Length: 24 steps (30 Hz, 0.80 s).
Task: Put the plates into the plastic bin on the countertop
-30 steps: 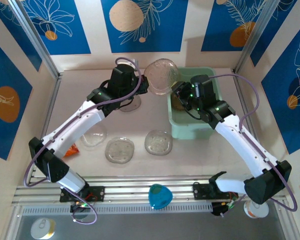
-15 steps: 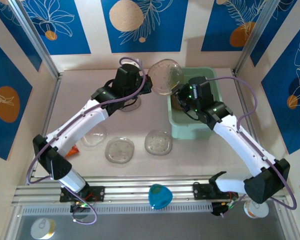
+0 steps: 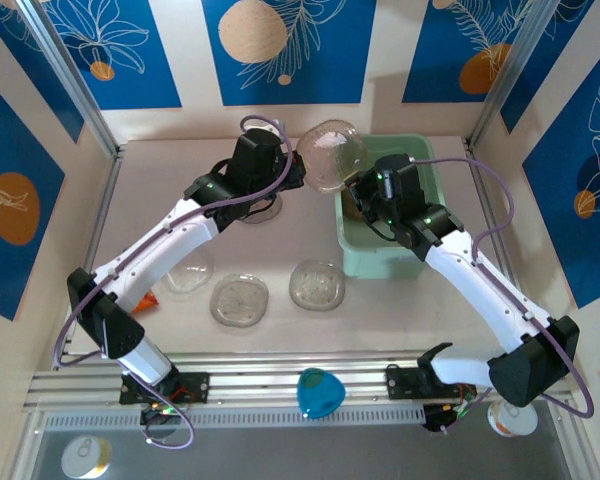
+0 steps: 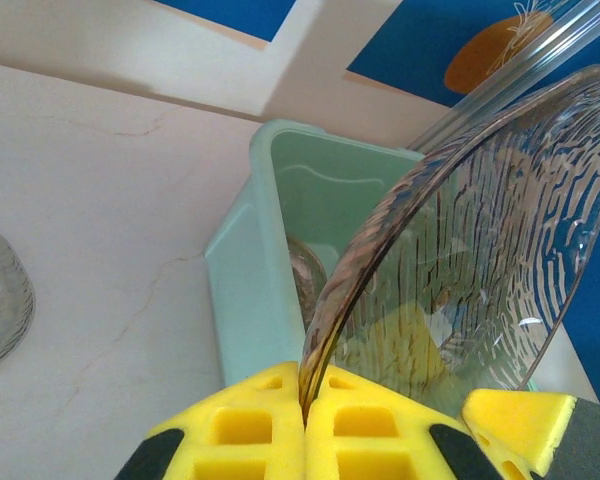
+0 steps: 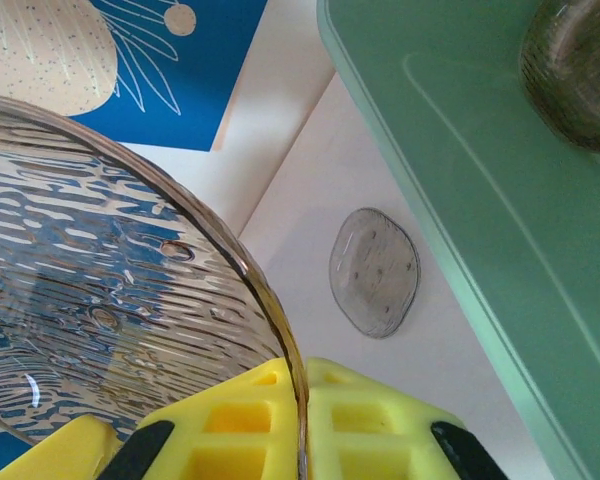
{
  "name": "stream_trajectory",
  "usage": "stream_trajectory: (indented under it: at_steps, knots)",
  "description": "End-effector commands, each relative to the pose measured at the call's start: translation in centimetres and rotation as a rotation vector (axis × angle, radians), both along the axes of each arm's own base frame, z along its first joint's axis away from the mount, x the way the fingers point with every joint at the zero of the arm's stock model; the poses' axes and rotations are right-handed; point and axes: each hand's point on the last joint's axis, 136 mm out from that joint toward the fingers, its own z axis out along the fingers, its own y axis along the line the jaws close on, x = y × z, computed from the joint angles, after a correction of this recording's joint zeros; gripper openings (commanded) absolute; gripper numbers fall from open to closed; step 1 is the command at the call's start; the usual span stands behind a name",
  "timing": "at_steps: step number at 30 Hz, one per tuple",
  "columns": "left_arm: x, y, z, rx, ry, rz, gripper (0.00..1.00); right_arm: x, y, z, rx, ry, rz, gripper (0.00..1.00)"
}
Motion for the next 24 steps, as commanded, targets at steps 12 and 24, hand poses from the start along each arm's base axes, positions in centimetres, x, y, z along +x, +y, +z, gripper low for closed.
stream_trajectory:
  at_steps: [12,24]
  knots:
    - [-1.5,0.4,0.8,0.016,-0.009,-0.065,0.58,-0.3,-3.0,0.7,-0.065,-0.039,-0.115,0.0]
    - [-0.5,5.7,0.7,0.092,-0.015,0.035,0.94,-1.3,-8.3,0.4,-0.086,-0.023,-0.244,0.0]
